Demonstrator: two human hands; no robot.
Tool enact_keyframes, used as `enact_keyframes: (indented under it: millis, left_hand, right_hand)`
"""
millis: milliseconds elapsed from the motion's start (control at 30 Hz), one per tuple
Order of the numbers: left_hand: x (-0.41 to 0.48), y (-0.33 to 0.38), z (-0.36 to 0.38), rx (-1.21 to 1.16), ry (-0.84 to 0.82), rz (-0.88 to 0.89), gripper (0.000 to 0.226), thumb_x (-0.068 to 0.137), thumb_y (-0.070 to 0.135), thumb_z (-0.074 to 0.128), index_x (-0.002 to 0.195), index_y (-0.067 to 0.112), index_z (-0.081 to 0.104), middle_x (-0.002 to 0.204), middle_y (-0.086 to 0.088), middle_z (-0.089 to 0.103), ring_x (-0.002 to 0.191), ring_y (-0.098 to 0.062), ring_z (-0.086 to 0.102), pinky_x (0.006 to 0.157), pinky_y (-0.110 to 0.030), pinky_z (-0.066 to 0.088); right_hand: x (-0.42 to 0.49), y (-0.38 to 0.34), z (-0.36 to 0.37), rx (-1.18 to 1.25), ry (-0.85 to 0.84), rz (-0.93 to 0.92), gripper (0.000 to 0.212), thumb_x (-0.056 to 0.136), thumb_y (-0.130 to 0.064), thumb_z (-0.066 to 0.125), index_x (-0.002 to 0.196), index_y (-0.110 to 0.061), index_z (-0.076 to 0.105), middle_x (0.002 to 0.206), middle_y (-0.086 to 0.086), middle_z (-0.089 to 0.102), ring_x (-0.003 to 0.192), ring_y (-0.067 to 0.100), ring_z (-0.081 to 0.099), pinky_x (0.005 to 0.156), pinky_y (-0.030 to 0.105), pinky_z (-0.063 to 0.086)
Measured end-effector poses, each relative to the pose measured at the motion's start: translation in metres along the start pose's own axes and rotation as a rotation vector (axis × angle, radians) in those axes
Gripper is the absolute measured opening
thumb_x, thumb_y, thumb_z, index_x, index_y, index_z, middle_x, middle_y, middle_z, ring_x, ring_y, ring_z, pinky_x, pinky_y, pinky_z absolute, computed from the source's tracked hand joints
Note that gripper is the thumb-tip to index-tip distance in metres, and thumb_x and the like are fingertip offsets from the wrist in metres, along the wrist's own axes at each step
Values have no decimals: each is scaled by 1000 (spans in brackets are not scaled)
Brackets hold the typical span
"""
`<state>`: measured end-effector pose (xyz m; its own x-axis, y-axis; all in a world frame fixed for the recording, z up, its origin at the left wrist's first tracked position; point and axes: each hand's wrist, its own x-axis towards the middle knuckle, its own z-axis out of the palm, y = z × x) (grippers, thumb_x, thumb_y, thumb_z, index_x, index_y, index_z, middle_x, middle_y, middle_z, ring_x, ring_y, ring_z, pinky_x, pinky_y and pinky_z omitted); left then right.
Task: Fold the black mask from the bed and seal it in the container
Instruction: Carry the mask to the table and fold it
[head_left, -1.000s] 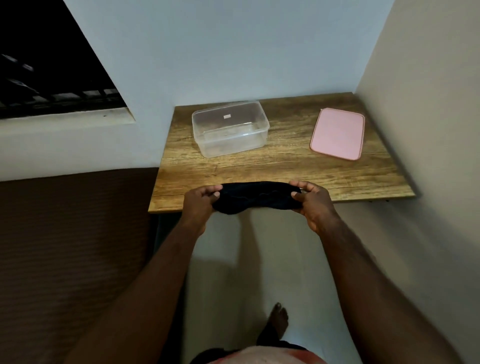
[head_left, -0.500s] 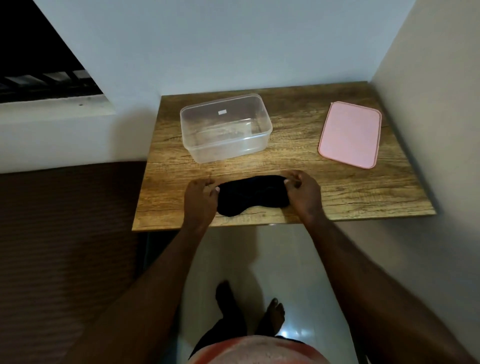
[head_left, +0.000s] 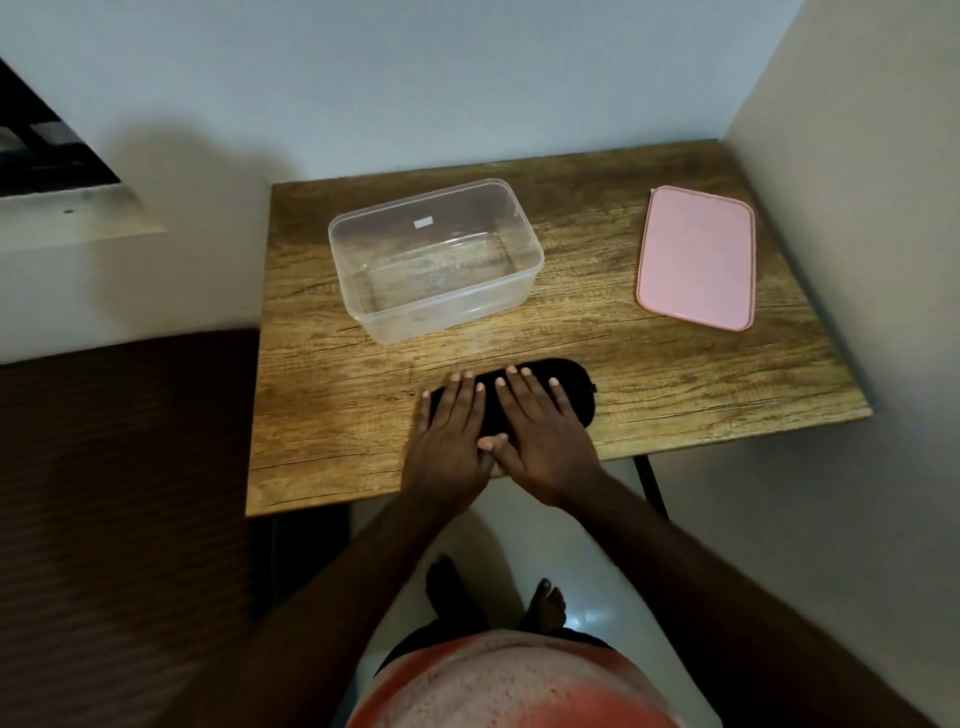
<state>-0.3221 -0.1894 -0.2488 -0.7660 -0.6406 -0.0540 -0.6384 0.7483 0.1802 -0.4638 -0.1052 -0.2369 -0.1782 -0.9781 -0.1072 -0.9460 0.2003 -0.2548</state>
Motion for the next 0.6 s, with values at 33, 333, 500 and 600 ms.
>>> enact_keyframes:
  millis: [33, 333, 500, 600]
  left_hand:
    - [0, -1, 1, 5, 17, 11, 69, 96, 50, 19, 150, 8, 22, 160, -10, 18, 149, -22, 7, 120, -47, 4]
    - [-3, -1, 4, -33, 82, 56, 63, 97, 42, 32, 146, 4, 34, 154, -15, 32, 146, -29, 22, 116, -54, 18]
    - [-2, -3, 5, -27, 80, 57, 63, 97, 41, 33, 147, 5, 31, 155, -14, 31, 146, -29, 20, 117, -53, 15]
    - [-2, -4, 5, -41, 61, 30, 63, 98, 45, 31, 146, 5, 33, 155, -12, 32, 146, -26, 22, 117, -52, 17]
  right_hand:
    - [0, 5, -1, -17, -1, 6, 91, 89, -70, -6, 156, -11, 13, 164, 8, 9, 152, 18, -1, 122, 41, -6]
    - [12, -11, -16, 77, 24, 10, 93, 89, -74, 1, 156, -9, 9, 164, 10, 6, 151, 19, -6, 122, 43, -4]
    - [14, -7, -2, 43, -23, -44, 92, 89, -74, -1, 156, -12, 12, 165, 5, 10, 151, 15, -3, 123, 44, 3]
    - [11, 13, -5, -34, 5, 44, 89, 91, -72, -1, 156, -12, 13, 164, 6, 10, 152, 17, 0, 122, 47, 4]
